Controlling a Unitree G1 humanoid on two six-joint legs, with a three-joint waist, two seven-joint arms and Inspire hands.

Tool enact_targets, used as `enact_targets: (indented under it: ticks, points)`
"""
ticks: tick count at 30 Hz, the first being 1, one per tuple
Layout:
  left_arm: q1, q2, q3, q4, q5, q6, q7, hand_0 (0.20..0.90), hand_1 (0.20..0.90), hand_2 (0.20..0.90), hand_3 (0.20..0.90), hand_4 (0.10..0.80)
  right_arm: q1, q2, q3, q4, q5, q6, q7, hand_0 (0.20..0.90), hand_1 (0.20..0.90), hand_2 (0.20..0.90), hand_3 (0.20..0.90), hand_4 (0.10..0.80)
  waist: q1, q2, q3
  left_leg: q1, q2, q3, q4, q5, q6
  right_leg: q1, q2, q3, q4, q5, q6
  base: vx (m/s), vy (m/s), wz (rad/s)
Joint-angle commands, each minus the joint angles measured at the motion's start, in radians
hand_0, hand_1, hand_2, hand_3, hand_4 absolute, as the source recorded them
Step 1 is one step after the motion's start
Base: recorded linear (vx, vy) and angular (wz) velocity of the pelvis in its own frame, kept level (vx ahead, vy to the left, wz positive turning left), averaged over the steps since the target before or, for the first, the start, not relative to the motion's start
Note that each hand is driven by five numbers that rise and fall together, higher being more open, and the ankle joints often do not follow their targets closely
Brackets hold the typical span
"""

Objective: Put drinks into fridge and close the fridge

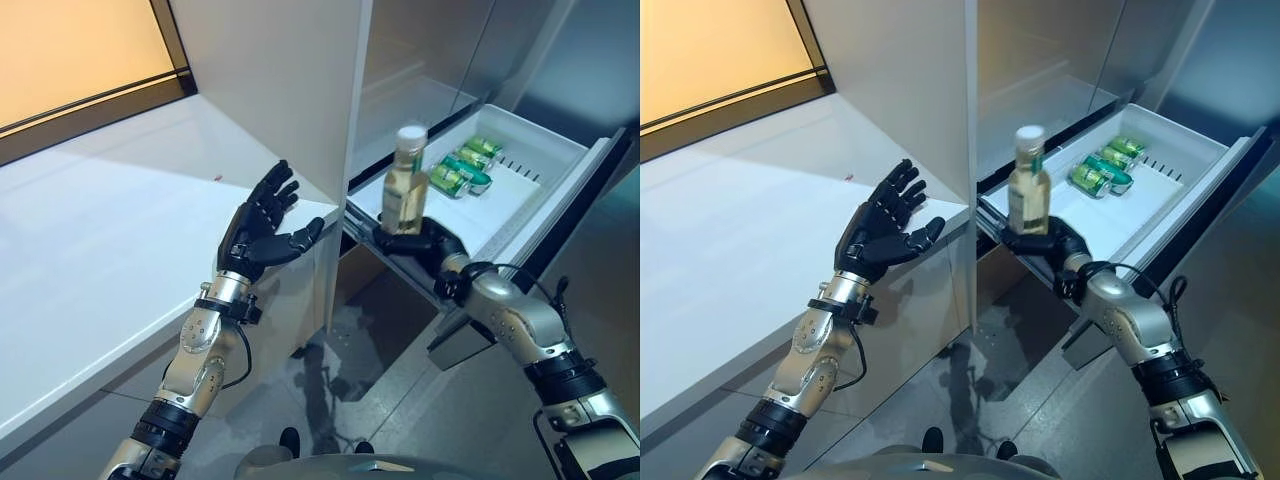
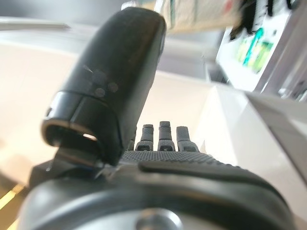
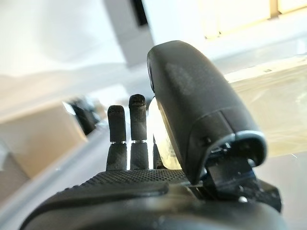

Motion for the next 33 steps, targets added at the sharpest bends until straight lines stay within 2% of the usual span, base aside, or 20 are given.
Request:
enact_targets:
  ticks: [1, 7, 9, 13, 19, 24, 27, 29, 33]
  points:
    - [0.092, 0.059, -0.052, 0.061, -0.024, 0.044, -0.101, 0.900, 0.900, 0.900, 0.900, 0.800, -0.265, -0.102, -0.157, -0.030, 0.036, -0.225, -0.003, 0.300, 0.300, 0.300, 0.200, 0.100, 0.002, -0.030, -0.066, -0.012, -0.041, 0.038, 0.091, -0.164, 0.042, -0.064, 0.015, 0.010, 0.141, -0.092, 0.026, 0.018, -0.003, 0.20]
    - [0.168, 0.111, -0.097, 0.131, 0.018, 0.057, -0.256, 0.900, 0.900, 0.900, 0.900, 0.800, -0.315, -0.228, -0.198, 0.126, 0.079, -0.242, -0.006, 0.300, 0.300, 0.300, 0.200, 0.100, 0.016, -0.025, -0.061, -0.018, -0.037, 0.044, 0.095, -0.161, 0.035, -0.063, 0.012, -0.007, 0.143, -0.097, 0.026, 0.036, -0.006, 0.07]
    - [0.176, 0.149, -0.137, 0.142, 0.061, 0.015, -0.312, 0.900, 0.900, 0.900, 0.900, 0.800, -0.353, -0.276, -0.185, 0.222, 0.081, -0.249, -0.005, 0.300, 0.300, 0.300, 0.200, 0.100, 0.021, -0.022, -0.057, -0.025, -0.032, 0.052, 0.100, -0.159, 0.032, -0.066, 0.011, -0.015, 0.148, -0.100, 0.024, 0.050, -0.010, 0.06]
    - [0.161, 0.183, -0.180, 0.121, 0.089, -0.021, -0.353, 0.900, 0.900, 0.900, 0.900, 0.800, -0.393, -0.319, -0.156, 0.324, 0.087, -0.253, 0.002, 0.300, 0.300, 0.300, 0.200, 0.100, 0.024, -0.019, -0.055, -0.029, -0.026, 0.057, 0.099, -0.155, 0.028, -0.069, 0.012, -0.024, 0.152, -0.106, 0.022, 0.039, -0.012, 0.10]
    - [0.086, 0.211, -0.275, 0.066, 0.097, -0.018, -0.389, 0.900, 0.900, 0.900, 0.900, 0.800, -0.492, -0.357, -0.065, 0.551, 0.034, -0.254, 0.047, 0.300, 0.300, 0.300, 0.200, 0.100, 0.030, -0.017, -0.048, -0.036, -0.021, 0.049, 0.099, -0.150, 0.020, -0.072, 0.011, -0.034, 0.162, -0.113, 0.020, 0.062, -0.036, 0.11]
    - [0.028, 0.226, -0.324, -0.002, 0.077, 0.030, -0.443, 0.900, 0.900, 0.900, 0.900, 0.800, -0.540, -0.366, -0.013, 0.691, -0.033, -0.226, 0.081, 0.300, 0.300, 0.300, 0.200, 0.100, 0.034, -0.011, -0.037, -0.050, -0.017, 0.044, 0.112, -0.147, 0.016, -0.079, 0.008, -0.043, 0.174, -0.116, 0.017, 0.058, -0.038, 0.13]
    - [-0.012, 0.227, -0.368, -0.009, 0.096, 0.125, -0.454, 0.900, 0.900, 0.900, 0.900, 0.800, -0.570, -0.366, 0.009, 0.790, -0.089, -0.204, 0.110, 0.300, 0.300, 0.300, 0.200, 0.100, 0.039, -0.003, -0.017, -0.073, -0.012, 0.039, 0.132, -0.146, 0.013, -0.096, 0.004, -0.048, 0.190, -0.117, 0.014, 0.029, -0.061, 0.10]
    - [-0.031, 0.231, -0.388, 0.014, 0.117, 0.158, -0.442, 0.900, 0.900, 0.900, 0.900, 0.800, -0.591, -0.368, 0.019, 0.836, -0.123, -0.196, 0.123, 0.300, 0.300, 0.300, 0.200, 0.100, 0.041, 0.003, 0.001, -0.095, -0.011, 0.033, 0.145, -0.145, 0.011, -0.115, 0.003, -0.048, 0.198, -0.117, 0.012, -0.044, -0.063, 0.15]
    - [-0.067, 0.254, -0.425, 0.108, 0.155, 0.156, -0.386, 0.900, 0.900, 0.900, 0.900, 0.800, -0.656, -0.375, 0.067, 0.908, -0.202, -0.172, 0.126, 0.300, 0.300, 0.300, 0.200, 0.100, 0.048, 0.018, 0.063, -0.156, -0.013, 0.018, 0.170, -0.139, 0.011, -0.172, 0.002, -0.040, 0.215, -0.112, 0.008, -0.139, -0.060, 0.13]
